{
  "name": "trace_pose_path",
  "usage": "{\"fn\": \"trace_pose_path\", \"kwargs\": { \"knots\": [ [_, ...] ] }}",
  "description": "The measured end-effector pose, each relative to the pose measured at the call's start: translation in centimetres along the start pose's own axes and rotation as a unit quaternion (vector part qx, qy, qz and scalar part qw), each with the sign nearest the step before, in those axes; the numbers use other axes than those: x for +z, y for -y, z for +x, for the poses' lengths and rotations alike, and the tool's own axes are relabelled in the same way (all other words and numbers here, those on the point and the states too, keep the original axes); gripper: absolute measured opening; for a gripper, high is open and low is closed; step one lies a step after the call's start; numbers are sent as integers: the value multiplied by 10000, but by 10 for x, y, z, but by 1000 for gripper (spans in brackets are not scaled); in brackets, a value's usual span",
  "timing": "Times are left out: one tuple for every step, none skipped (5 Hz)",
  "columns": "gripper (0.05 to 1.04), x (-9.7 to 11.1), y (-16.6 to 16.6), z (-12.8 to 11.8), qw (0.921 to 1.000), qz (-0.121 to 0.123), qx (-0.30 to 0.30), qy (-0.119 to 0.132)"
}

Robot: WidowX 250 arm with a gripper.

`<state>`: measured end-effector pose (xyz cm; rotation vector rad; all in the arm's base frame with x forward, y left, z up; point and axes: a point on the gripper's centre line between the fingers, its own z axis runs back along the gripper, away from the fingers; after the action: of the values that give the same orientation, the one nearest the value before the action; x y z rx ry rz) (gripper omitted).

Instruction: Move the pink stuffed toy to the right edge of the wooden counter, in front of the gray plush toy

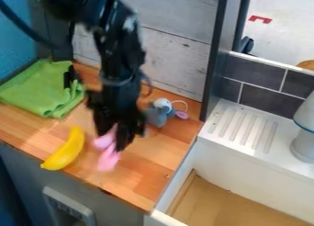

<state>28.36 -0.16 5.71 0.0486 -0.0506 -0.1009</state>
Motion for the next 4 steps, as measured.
{"fn": "trace_pose_path", "kwargs": {
  "knots": [
    [507,20,24,20,9987,-314,-196,358],
    [505,23,47,39,9975,-527,-316,361],
    [505,-2,55,51,9981,-564,-257,-29],
    [505,-20,55,60,9980,-494,-201,-347]
  ]
}}
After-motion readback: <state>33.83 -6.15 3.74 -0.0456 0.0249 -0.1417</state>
